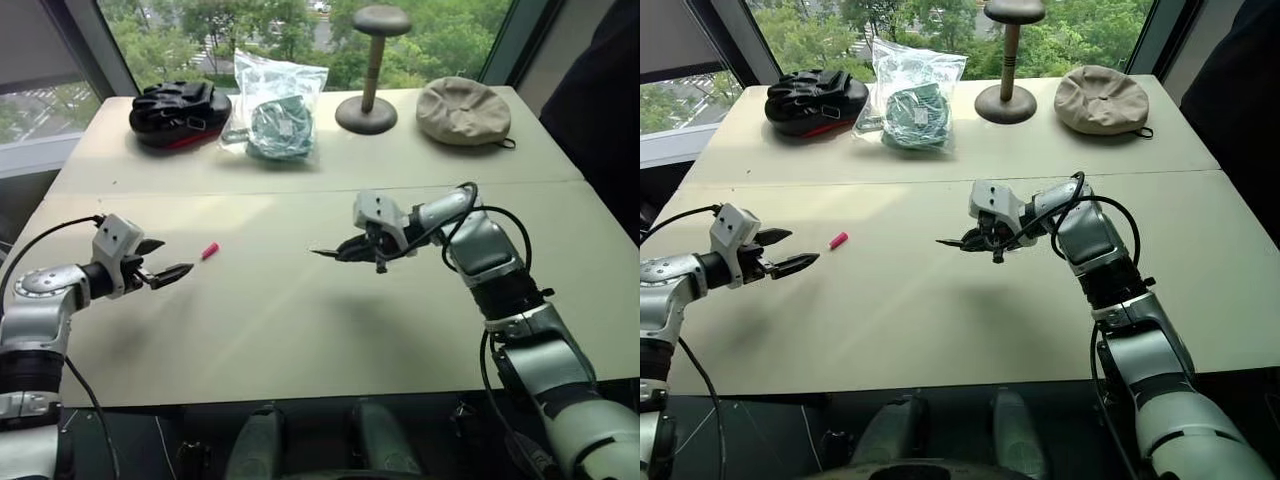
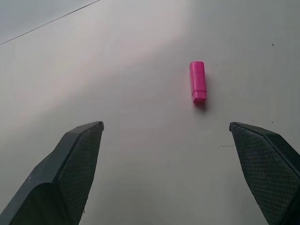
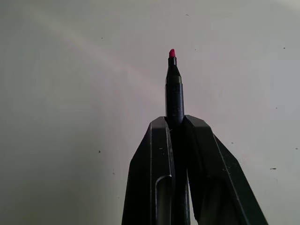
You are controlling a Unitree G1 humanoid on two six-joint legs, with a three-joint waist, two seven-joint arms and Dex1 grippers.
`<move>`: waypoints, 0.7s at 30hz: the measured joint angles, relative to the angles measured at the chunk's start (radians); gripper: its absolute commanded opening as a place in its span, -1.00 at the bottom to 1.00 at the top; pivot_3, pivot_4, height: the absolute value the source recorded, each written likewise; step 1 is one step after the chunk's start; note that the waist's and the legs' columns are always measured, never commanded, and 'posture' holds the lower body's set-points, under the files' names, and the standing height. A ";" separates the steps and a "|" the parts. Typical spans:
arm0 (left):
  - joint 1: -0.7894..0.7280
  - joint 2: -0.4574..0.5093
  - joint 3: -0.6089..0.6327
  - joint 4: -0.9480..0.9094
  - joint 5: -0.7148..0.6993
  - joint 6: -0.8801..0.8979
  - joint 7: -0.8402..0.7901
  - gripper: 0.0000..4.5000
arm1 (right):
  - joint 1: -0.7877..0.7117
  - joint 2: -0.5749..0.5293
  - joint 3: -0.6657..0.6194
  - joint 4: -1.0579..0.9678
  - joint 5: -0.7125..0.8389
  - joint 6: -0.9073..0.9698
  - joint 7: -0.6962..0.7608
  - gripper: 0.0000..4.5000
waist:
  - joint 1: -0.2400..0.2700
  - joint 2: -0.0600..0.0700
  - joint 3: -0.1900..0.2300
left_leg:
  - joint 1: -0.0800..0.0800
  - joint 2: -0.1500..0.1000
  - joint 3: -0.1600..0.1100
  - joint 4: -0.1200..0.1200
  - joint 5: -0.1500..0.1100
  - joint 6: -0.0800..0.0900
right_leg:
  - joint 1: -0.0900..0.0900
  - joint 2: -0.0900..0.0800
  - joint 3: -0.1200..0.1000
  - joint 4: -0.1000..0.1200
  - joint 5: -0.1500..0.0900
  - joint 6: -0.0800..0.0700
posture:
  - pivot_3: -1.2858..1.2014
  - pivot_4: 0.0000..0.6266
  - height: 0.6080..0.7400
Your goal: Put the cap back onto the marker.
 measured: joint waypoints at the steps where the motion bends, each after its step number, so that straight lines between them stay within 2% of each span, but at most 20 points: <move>1: -0.014 -0.006 -0.005 0.013 0.004 -0.010 -0.003 1.00 | 0.012 0.000 0.000 -0.030 0.009 0.023 -0.015 -0.99 | 0.000 0.000 0.000 | 0.001 0.000 0.000 0.000 0.000 0.000 | 0.001 0.000 0.000 0.000 0.000 0.000 | 0.03 -0.52 1.00; 9: -0.116 -0.056 -0.053 0.095 0.043 -0.048 -0.008 1.00 | 0.041 -0.001 0.004 -0.114 0.065 0.107 -0.094 -0.99 | 0.001 0.000 0.000 | 0.001 -0.001 0.000 0.002 0.000 0.000 | 0.002 0.001 -0.002 0.000 0.000 0.000 | 0.03 -0.52 1.00; 15: -0.166 -0.108 -0.103 0.197 0.087 -0.079 0.012 1.00 | 0.043 -0.012 0.018 -0.125 0.082 0.114 -0.125 -0.99 | -0.005 0.000 0.000 | 0.001 -0.002 0.000 0.002 0.000 0.000 | 0.002 0.001 -0.002 0.000 0.000 0.000 | 0.03 -0.52 1.00; 21: -0.220 -0.118 -0.125 0.271 0.121 -0.120 0.006 1.00 | 0.044 -0.023 0.018 -0.123 0.102 0.113 -0.159 -0.99 | -0.004 0.000 0.000 | 0.001 -0.002 0.000 0.002 0.000 0.000 | 0.003 0.001 -0.002 0.001 0.000 0.000 | 0.03 -0.52 1.00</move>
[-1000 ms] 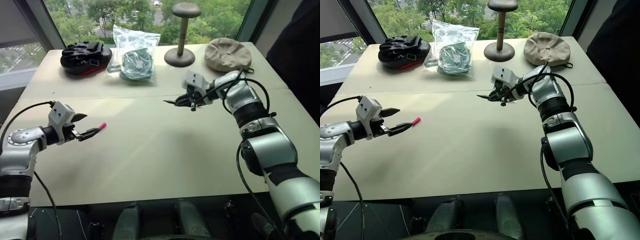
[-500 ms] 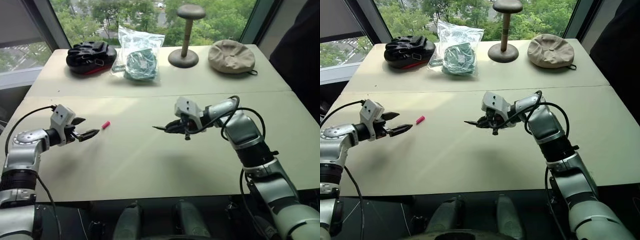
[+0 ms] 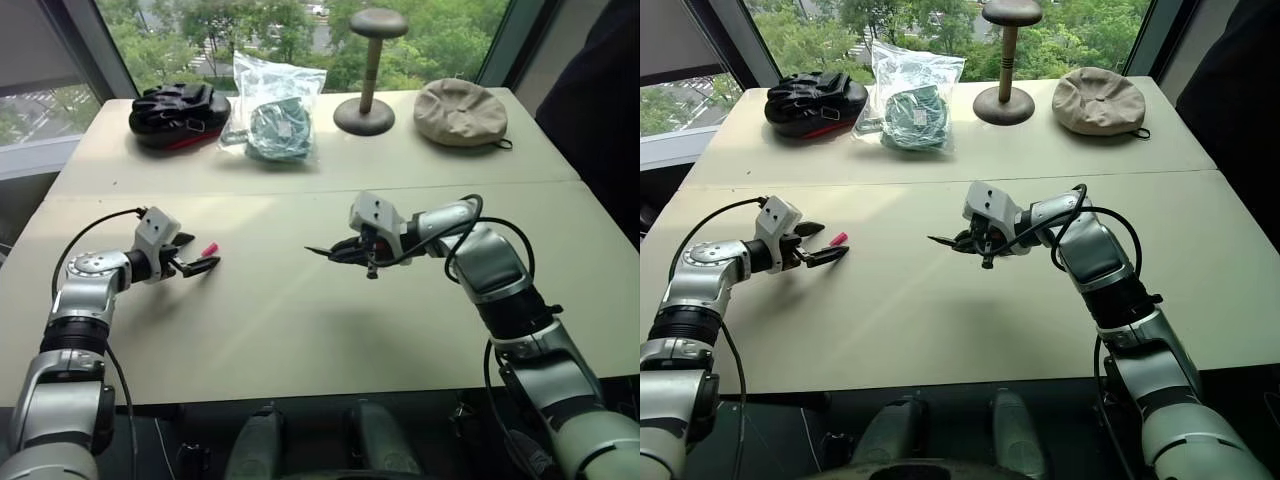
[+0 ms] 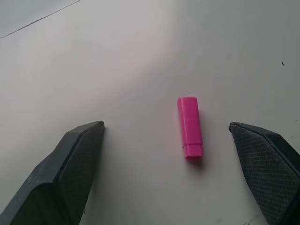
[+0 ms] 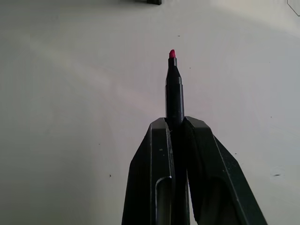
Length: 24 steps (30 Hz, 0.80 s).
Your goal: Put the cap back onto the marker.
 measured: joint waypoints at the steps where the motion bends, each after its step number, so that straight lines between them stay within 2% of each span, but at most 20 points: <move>1: -0.007 -0.002 -0.002 0.006 0.006 -0.002 0.000 1.00 | 0.000 0.000 0.000 0.001 0.005 0.000 -0.007 -0.99 | 0.001 0.000 0.000 | 0.000 0.000 0.000 0.000 0.000 0.000 | 0.000 0.000 0.000 0.000 0.000 0.000 | 0.03 -0.52 1.00; 5: -0.012 -0.003 -0.002 0.019 0.011 -0.018 -0.009 1.00 | 0.000 0.000 0.000 0.003 0.015 -0.001 -0.025 -0.99 | 0.001 0.000 0.000 | 0.000 0.000 0.000 0.001 0.000 0.000 | 0.001 0.000 0.000 0.000 0.000 0.000 | 0.03 -0.52 1.00; 7: -0.012 -0.003 -0.003 0.019 0.012 -0.019 -0.017 0.76 | 0.000 -0.001 0.000 0.003 0.016 -0.001 -0.032 -1.00 | 0.000 0.000 0.000 | 0.000 0.000 0.000 0.001 0.000 0.000 | 0.001 0.000 0.000 0.000 0.000 0.000 | 0.03 -0.52 1.00; 9: -0.011 -0.003 -0.009 0.016 0.012 -0.019 -0.029 0.43 | 0.000 -0.001 0.000 0.009 0.019 -0.004 -0.039 -1.00 | 0.000 0.000 0.000 | 0.000 0.000 0.000 0.001 0.000 0.000 | 0.001 0.000 0.000 0.000 0.000 0.000 | 0.03 -0.52 1.00; 14: 0.000 0.000 -0.009 0.002 0.009 -0.016 -0.039 -0.80 | 0.000 -0.002 0.000 0.021 0.033 -0.017 -0.052 -1.00 | -0.001 0.000 0.000 | 0.000 0.000 0.000 0.001 0.000 0.000 | 0.001 0.000 0.000 0.000 0.000 0.000 | 0.03 -0.52 1.00; 15: 0.003 0.002 -0.009 -0.002 0.008 -0.015 -0.040 -0.99 | 0.000 -0.002 0.000 0.025 0.035 -0.021 -0.054 -1.00 | -0.002 0.000 0.000 | 0.000 0.000 0.000 0.001 0.000 0.000 | 0.001 0.000 0.000 0.000 0.000 0.000 | 0.03 -0.52 1.00; 24: 0.015 0.006 -0.007 -0.018 0.006 -0.017 -0.039 -0.99 | -0.010 -0.009 0.004 0.076 0.034 -0.057 -0.061 -1.00 | -0.005 0.000 0.000 | 0.001 0.000 0.000 0.001 0.000 0.000 | 0.001 0.000 0.000 0.000 0.000 0.000 | 0.03 -0.52 1.00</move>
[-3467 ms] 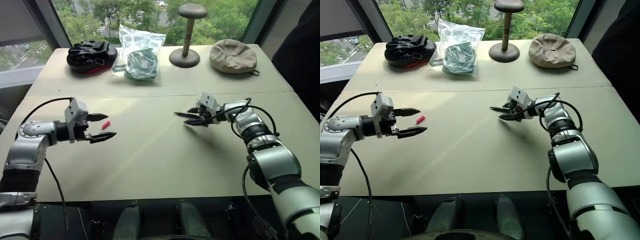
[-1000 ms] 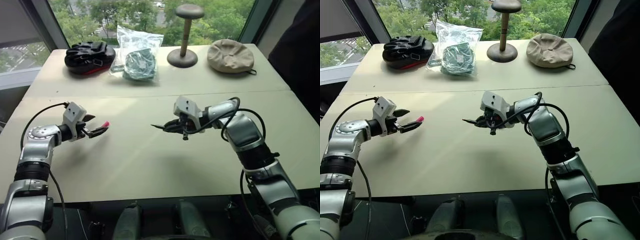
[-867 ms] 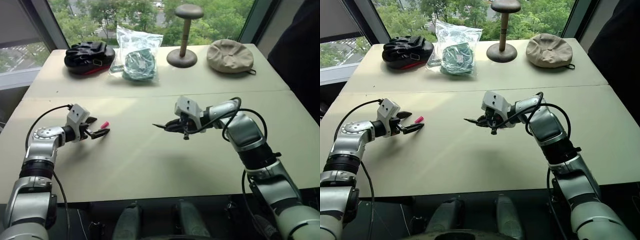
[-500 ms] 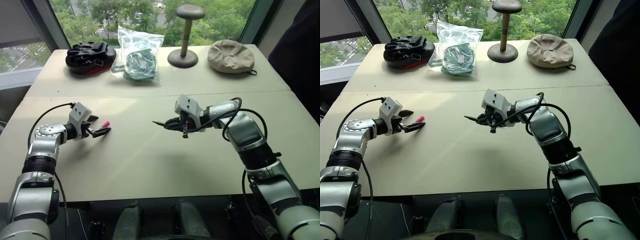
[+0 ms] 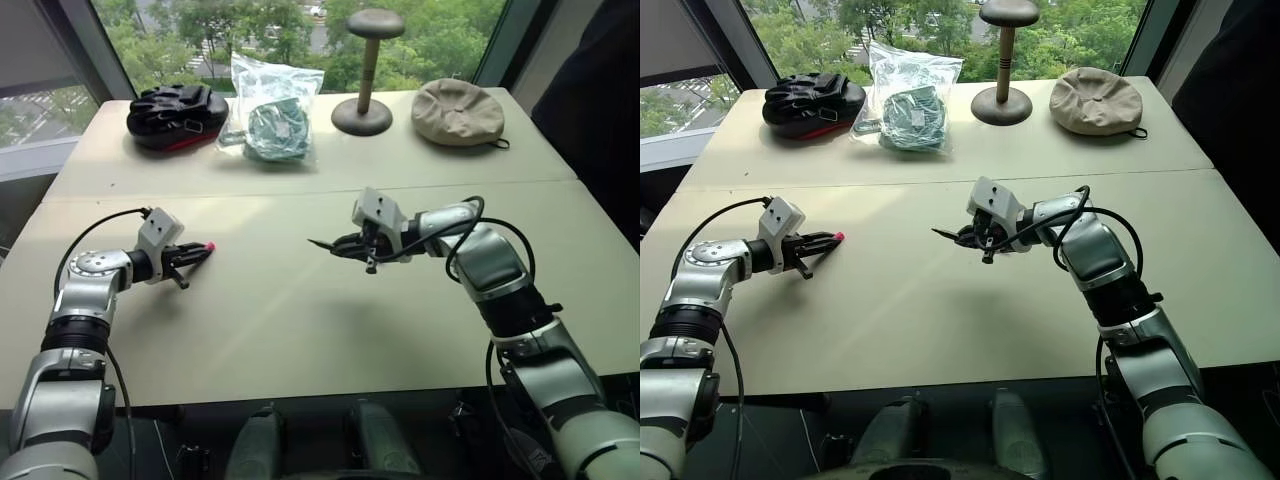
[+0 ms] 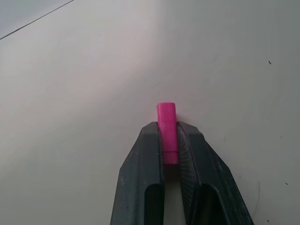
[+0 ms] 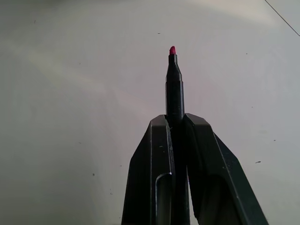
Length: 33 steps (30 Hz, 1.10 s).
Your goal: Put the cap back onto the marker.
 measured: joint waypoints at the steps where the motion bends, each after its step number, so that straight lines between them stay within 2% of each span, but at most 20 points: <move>1: -0.001 -0.001 0.001 0.000 -0.005 -0.001 -0.007 -0.99 | -0.007 -0.008 0.007 0.012 -0.002 -0.019 0.004 -1.00 | 0.000 0.000 0.000 | 0.000 0.000 0.000 0.000 0.000 0.000 | 0.000 0.000 0.000 0.000 0.000 0.000 | 0.03 -0.52 1.00; 6: -0.036 -0.018 -0.014 -0.031 -0.051 -0.001 -0.168 -0.99 | -0.073 -0.056 0.026 0.099 -0.031 -0.135 0.053 -1.00 | 0.004 0.000 0.000 | -0.002 -0.001 0.001 0.001 0.000 0.000 | 0.000 0.001 -0.001 -0.001 0.000 0.000 | 0.03 -0.52 1.00; 9: -0.129 -0.029 -0.045 -0.094 -0.065 -0.002 -0.262 -0.99 | -0.131 -0.080 0.035 0.164 -0.049 -0.210 0.088 -1.00 | 0.011 -0.001 0.001 | -0.002 -0.001 0.001 0.002 0.000 0.000 | 0.000 0.001 -0.001 -0.001 0.000 0.000 | 0.03 -0.52 1.00; 12: -0.185 -0.039 -0.062 -0.169 -0.071 0.005 -0.316 -0.99 | -0.161 -0.088 0.036 0.197 -0.068 -0.265 0.110 -1.00 | 0.007 -0.001 0.001 | -0.001 -0.001 0.001 0.001 0.000 0.000 | 0.000 0.001 -0.001 -0.001 0.000 0.000 | 0.03 -0.52 1.00; 16: -0.189 -0.086 -0.106 -0.227 -0.087 0.031 -0.367 -0.99 | -0.166 -0.115 0.036 0.225 -0.082 -0.301 0.131 -1.00 | -0.001 -0.001 0.001 | -0.002 -0.001 0.001 0.001 0.000 0.000 | 0.000 0.001 -0.001 -0.001 0.000 0.001 | 0.03 -0.52 1.00; 33: -0.244 -0.182 -0.139 -0.191 -0.085 0.005 -0.347 -0.99 | -0.170 -0.087 0.037 0.149 -0.087 -0.288 0.140 -1.00 | 0.000 -0.001 0.001 | -0.002 0.002 0.000 0.002 0.000 0.000 | -0.001 0.006 0.002 -0.001 0.000 0.000 | 0.03 -0.52 1.00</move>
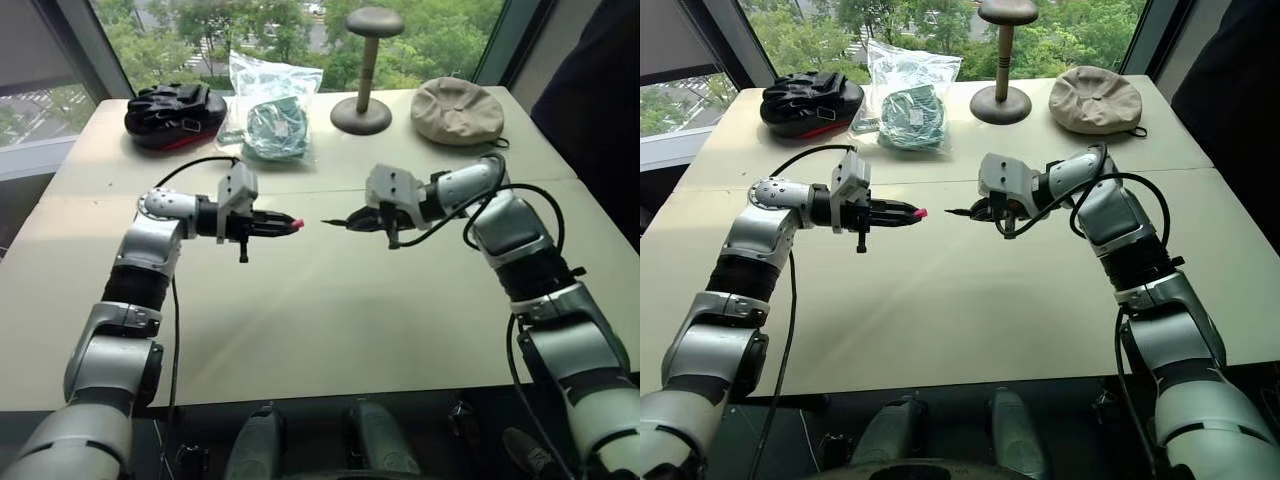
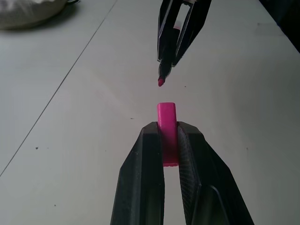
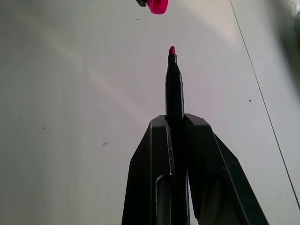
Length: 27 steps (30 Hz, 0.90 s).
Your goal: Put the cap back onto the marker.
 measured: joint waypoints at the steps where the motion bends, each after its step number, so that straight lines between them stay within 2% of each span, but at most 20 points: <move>1: 0.000 -0.003 0.000 0.000 0.000 -0.002 0.002 -0.99 | 0.000 0.001 0.000 -0.006 0.000 0.005 0.001 -1.00 | 0.000 0.000 0.000 | 0.000 0.000 0.000 0.000 0.000 0.000 | 0.000 0.000 0.000 0.000 0.000 0.000 | 0.03 -0.52 1.00; 27: 0.008 -0.010 -0.001 -0.032 0.000 0.024 0.016 -0.99 | 0.000 0.045 0.000 -0.009 0.009 0.029 -0.009 -1.00 | -0.001 0.000 0.000 | 0.000 0.000 0.000 0.000 0.000 0.000 | 0.000 0.000 0.000 0.000 0.000 0.000 | 0.03 -0.52 1.00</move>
